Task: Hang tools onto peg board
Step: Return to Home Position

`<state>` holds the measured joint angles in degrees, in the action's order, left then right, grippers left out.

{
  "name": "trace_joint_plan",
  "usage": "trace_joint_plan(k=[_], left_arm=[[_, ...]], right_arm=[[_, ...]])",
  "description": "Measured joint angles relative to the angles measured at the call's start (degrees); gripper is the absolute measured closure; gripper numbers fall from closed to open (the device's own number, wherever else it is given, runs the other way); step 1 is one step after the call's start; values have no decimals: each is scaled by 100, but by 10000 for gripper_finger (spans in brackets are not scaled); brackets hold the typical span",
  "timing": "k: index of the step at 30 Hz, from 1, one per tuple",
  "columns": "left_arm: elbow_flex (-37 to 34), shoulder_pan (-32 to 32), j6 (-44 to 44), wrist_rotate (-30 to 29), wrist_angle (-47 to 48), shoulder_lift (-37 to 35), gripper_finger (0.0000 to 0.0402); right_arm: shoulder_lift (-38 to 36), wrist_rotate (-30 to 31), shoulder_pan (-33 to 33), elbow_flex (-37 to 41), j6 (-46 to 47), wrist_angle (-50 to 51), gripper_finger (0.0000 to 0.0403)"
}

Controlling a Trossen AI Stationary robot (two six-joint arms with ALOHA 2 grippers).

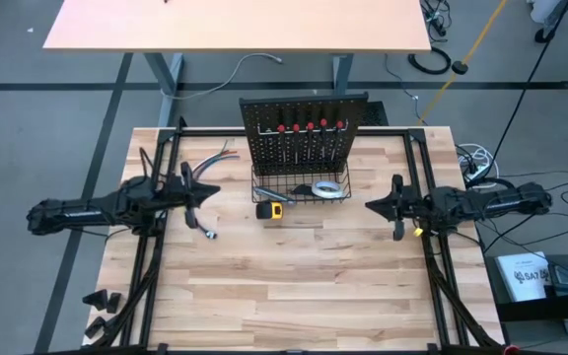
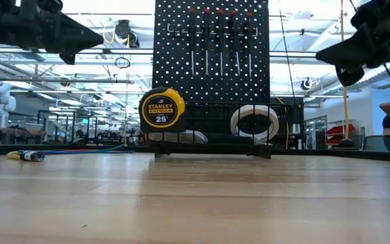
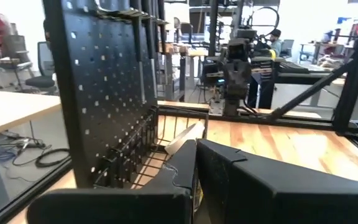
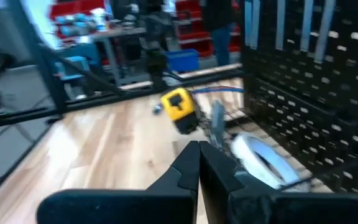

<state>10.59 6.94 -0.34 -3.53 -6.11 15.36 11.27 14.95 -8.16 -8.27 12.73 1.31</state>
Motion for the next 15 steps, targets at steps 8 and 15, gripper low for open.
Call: trace_joint_plan(k=[8, 15], left_arm=[[-7, 221, 291, 31, 287, -317, 382], [-479, 249, 453, 66, -157, -319, 382]], right_arm=[[-743, -30, 0, 9, -139, 617, 403], [-1103, -31, 0, 9, -146, 932, 403]])
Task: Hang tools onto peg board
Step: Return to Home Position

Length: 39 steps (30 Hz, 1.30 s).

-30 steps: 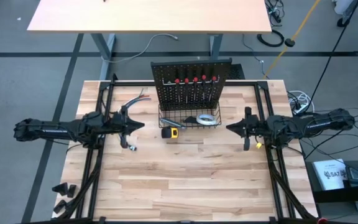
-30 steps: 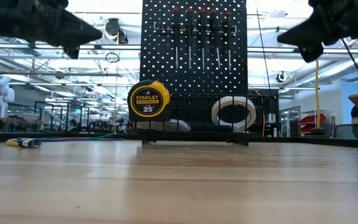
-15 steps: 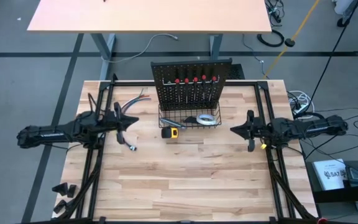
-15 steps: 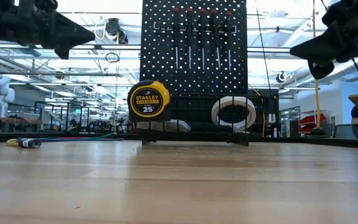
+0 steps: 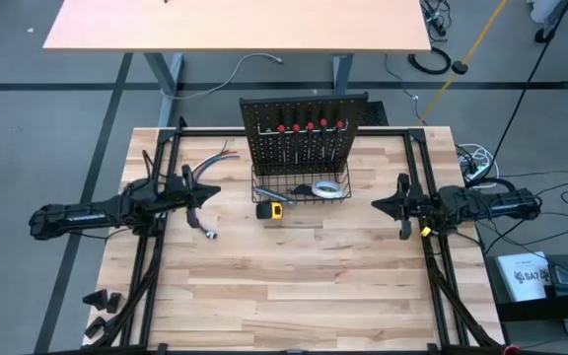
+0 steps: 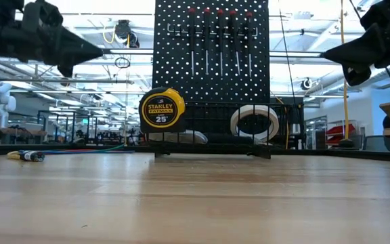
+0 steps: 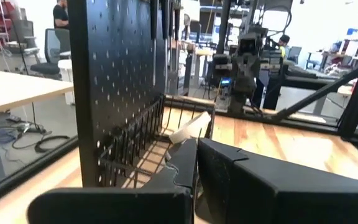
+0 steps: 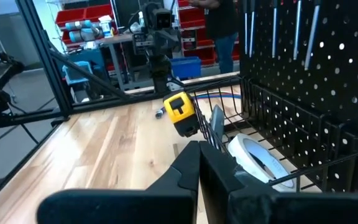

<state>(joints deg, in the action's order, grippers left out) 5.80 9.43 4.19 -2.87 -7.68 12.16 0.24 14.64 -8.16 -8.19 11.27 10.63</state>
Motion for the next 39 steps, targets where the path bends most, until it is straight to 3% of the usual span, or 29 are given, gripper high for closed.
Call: trace_joint_plan(k=[13, 21, 27, 39], left_arm=[[-426, 381, 189, 149, -238, 2, 382], [-428, 494, 153, 424, -35, 9, 382], [-430, 496, 145, 125, 256, 9, 382], [-430, 496, 140, 122, 267, 9, 382]], right_arm=[[5, -47, -2, 343, 142, -113, 403], [23, -132, -2, 352, -601, -100, 403], [29, -109, 0, 352, -786, -100, 403], [29, -123, -1, 352, -789, -98, 403]])
